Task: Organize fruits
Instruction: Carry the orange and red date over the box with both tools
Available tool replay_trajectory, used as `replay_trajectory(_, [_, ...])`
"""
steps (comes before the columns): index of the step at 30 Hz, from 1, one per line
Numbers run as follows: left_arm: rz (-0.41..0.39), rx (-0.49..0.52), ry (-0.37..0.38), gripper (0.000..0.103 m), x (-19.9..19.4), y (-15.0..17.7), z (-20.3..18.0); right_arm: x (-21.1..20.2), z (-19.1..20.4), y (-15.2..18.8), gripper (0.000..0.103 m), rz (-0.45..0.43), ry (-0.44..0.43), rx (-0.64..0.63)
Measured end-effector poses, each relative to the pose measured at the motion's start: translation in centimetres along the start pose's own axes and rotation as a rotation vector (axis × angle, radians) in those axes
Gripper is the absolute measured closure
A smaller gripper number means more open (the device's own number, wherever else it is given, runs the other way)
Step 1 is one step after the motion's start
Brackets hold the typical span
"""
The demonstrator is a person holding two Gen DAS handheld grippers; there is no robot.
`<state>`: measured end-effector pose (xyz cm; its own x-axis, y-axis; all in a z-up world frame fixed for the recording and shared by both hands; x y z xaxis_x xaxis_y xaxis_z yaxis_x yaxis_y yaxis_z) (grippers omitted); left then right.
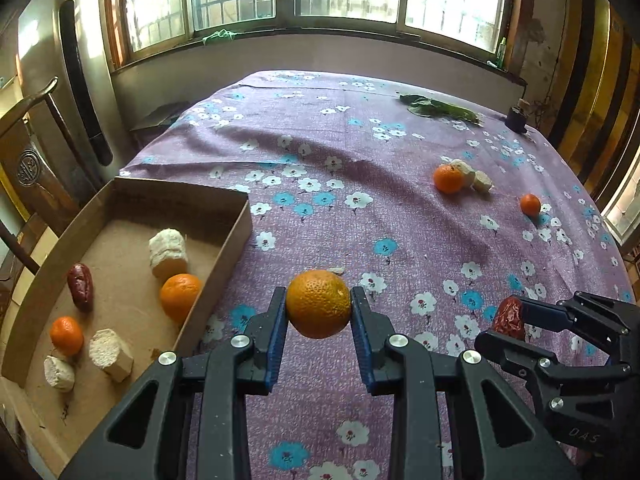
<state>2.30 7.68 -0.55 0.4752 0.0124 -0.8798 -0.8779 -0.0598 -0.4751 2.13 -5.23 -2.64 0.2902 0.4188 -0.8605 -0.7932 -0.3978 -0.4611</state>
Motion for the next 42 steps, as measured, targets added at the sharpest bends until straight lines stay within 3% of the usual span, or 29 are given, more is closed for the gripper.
replay_trajectory(24, [-0.081, -0.138, -0.124, 0.074, -5.5, 4.0, 10.9, 0.8, 12.2, -2.9, 0.054, -0.007, -0.045, -0.217])
replay_trajectory(42, [-0.053, -0.221, -0.153, 0.073, -6.1, 7.0, 16.1, 2.5, 17.0, -4.8, 0.054, 0.015, -0.062, -0.32])
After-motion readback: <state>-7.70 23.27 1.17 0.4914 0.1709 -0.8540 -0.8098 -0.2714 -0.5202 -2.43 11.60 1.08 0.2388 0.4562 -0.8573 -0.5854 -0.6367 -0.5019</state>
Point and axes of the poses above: each gripper's, at about its wrist camera, not at the fingertips, and x roughly the way its jaws point, z to its left, y to its underside, the point moved 8 cm from there along x, roughly the way its jaws point, and after that the axes turned 12 degrees about z, right-handed, at the moved point
